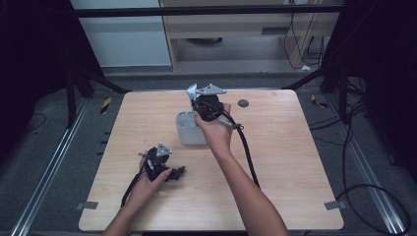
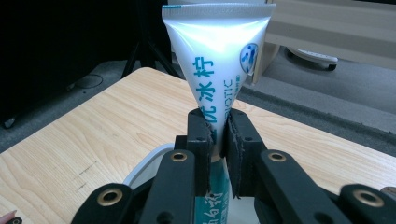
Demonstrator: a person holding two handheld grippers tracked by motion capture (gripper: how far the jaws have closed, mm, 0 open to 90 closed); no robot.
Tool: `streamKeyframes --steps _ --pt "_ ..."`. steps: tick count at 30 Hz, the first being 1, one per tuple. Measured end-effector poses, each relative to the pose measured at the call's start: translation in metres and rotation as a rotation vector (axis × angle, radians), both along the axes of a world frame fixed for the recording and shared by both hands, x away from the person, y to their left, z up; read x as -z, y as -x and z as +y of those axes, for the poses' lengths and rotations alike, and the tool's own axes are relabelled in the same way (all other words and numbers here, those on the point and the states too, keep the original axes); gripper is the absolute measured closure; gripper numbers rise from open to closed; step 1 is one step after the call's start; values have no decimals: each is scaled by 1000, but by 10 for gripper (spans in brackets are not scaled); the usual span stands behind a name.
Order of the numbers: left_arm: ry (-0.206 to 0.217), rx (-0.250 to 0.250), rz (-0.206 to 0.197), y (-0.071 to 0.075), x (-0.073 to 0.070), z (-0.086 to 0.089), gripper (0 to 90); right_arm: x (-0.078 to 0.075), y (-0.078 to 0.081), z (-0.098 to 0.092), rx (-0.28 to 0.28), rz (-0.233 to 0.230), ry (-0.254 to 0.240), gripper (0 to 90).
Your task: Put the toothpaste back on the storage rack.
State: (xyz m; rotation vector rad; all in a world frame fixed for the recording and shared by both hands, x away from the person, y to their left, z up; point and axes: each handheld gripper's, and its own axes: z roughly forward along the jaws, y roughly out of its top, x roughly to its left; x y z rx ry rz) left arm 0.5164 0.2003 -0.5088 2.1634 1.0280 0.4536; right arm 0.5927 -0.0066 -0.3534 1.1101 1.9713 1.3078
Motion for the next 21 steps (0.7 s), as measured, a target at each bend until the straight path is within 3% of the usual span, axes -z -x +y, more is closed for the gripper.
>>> streamKeyframes --steps 21 --pt "0 0 0 0 0 0 0 19 -2 7 -5 34 20 805"
